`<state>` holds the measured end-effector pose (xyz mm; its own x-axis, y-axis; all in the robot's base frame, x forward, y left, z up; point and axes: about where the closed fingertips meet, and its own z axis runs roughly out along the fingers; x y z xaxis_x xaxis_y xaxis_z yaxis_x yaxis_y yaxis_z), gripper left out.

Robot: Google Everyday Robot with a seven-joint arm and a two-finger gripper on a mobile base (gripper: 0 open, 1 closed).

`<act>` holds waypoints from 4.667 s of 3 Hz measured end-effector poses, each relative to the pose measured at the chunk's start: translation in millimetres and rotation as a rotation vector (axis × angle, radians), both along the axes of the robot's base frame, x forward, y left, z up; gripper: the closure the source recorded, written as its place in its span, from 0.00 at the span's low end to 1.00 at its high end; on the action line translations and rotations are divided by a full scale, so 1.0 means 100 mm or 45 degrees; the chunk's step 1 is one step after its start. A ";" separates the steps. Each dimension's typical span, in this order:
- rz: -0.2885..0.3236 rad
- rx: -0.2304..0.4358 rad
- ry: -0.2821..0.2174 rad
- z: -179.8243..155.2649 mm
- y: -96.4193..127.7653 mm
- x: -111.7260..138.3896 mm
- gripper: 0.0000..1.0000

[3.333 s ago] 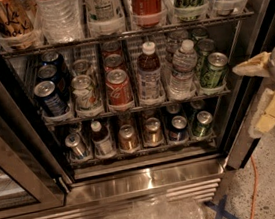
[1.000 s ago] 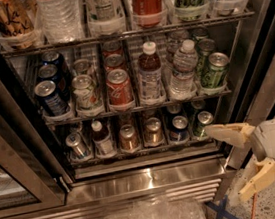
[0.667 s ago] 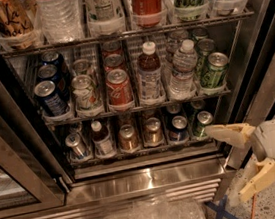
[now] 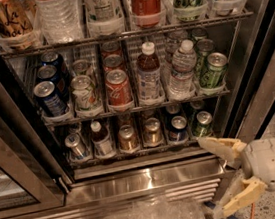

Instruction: Pick orange can from bottom shelf of fridge

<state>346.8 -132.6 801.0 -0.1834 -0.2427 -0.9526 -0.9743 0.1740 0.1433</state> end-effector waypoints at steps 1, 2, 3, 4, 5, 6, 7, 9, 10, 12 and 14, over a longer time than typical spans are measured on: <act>-0.138 0.077 -0.085 -0.33 0.15 -0.05 0.00; -0.183 0.041 -0.148 -0.41 0.15 0.00 0.00; -0.183 0.041 -0.148 -0.41 0.15 0.00 0.00; -0.303 0.022 -0.215 -0.49 0.15 0.04 0.00; -0.517 0.104 -0.293 -0.63 0.21 0.04 0.00; -0.588 0.085 -0.400 -0.54 0.23 0.16 0.00; -0.585 0.082 -0.402 -0.54 0.24 0.16 0.00; -0.789 0.135 -0.432 -0.62 0.20 0.40 0.00; -0.839 0.179 -0.495 -0.57 0.31 0.57 0.00; -0.893 0.198 -0.508 -0.67 0.30 0.65 0.00; -1.030 0.077 -0.875 -0.52 0.38 0.83 0.00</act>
Offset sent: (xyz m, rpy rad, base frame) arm -0.0054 0.0142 -0.0294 0.0551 -0.0570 -0.0933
